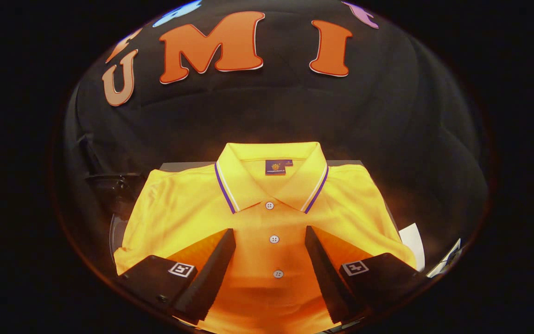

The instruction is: Put the clothes into the washing machine and then close the washing machine lid.

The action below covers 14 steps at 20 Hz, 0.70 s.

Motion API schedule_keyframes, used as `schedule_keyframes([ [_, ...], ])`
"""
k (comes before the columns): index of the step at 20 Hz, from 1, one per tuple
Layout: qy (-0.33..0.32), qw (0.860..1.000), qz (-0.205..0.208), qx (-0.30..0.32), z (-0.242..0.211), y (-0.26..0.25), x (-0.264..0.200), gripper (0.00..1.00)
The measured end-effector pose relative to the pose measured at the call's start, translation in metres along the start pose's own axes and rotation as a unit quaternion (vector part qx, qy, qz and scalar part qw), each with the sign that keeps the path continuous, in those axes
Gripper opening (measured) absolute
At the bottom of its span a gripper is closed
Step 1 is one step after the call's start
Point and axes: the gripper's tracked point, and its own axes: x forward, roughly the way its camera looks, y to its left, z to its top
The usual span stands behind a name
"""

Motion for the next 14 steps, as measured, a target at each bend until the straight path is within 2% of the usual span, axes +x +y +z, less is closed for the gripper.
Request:
schedule_keyframes([
  [3,0.03,0.999,0.014,-0.003,-0.0028,0.0049,-0.0009,0.97],
  [4,0.029,1.0,0.013,-0.001,-0.0008,0.0044,0.0002,0.88],
  [5,0.037,0.999,0.015,-0.005,-0.0024,0.0046,-0.0008,0.86],
  [9,0.034,0.999,0.027,-0.023,-0.001,0.0089,-0.002,0.59],
  [10,0.033,0.999,0.03,-0.029,-0.0027,0.0085,-0.0006,0.42],
  [11,0.036,0.998,0.032,-0.033,-0.0041,0.0079,0.0006,0.37],
  [12,0.04,0.998,0.029,-0.028,-0.0035,0.0076,-0.001,0.25],
  [14,0.049,0.998,0.027,-0.014,-0.0033,0.009,-0.0029,0.22],
])
